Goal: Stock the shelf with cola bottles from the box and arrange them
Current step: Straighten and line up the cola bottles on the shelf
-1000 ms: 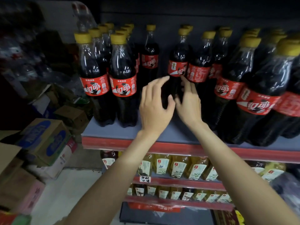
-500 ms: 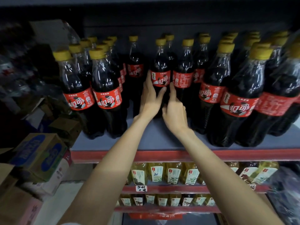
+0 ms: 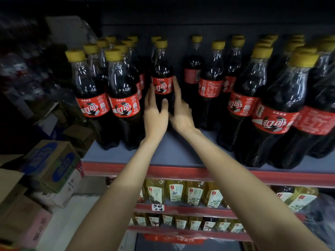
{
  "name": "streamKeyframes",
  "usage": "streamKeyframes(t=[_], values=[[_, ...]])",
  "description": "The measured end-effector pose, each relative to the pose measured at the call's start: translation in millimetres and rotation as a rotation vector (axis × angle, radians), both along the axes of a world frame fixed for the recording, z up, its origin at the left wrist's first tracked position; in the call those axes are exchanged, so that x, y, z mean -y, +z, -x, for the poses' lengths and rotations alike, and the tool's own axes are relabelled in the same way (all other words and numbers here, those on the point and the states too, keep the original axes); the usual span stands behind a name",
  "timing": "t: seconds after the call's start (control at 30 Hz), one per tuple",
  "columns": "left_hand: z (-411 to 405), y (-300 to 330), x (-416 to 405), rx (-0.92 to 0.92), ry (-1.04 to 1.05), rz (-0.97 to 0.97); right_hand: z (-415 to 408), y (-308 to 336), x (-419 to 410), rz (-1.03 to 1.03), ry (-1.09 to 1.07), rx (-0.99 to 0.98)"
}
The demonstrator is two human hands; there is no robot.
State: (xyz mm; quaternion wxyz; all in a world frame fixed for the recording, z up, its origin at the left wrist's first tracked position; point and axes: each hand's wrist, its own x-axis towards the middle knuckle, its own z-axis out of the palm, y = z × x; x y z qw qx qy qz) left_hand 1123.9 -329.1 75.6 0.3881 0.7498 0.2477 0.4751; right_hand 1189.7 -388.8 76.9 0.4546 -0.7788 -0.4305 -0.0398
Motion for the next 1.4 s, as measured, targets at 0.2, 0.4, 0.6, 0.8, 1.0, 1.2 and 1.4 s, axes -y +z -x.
streamKeyframes(t=[0.2,0.4,0.6,0.8,1.0,1.2,1.4], values=[[5.9,2.9,-3.8,0.092,-0.119,0.208,-10.1,6.8,-14.4,-0.026,0.139,-0.113],[1.6,1.9,-3.2,0.032,-0.133,0.174,-18.7,1.6,-12.6,-0.034,0.185,-0.104],[-3.8,11.2,3.9,-0.034,-0.116,0.211,-19.5,-0.6,-14.2,-0.054,0.168,-0.132],[10.7,13.7,29.5,0.092,-0.1,0.076,-9.9,19.4,12.7,-0.085,0.099,-0.119],[-5.9,26.0,29.1,0.121,-0.384,0.134,22.6,-2.8,70.3,-0.303,-0.186,-0.081],[-49.2,42.7,34.3,-0.19,-0.646,0.582,11.4,-12.0,68.2,-0.105,-0.245,-0.23],[-22.4,32.6,42.0,-0.099,-0.596,0.428,-14.4,-10.2,69.4,-0.214,-0.131,-0.315]])
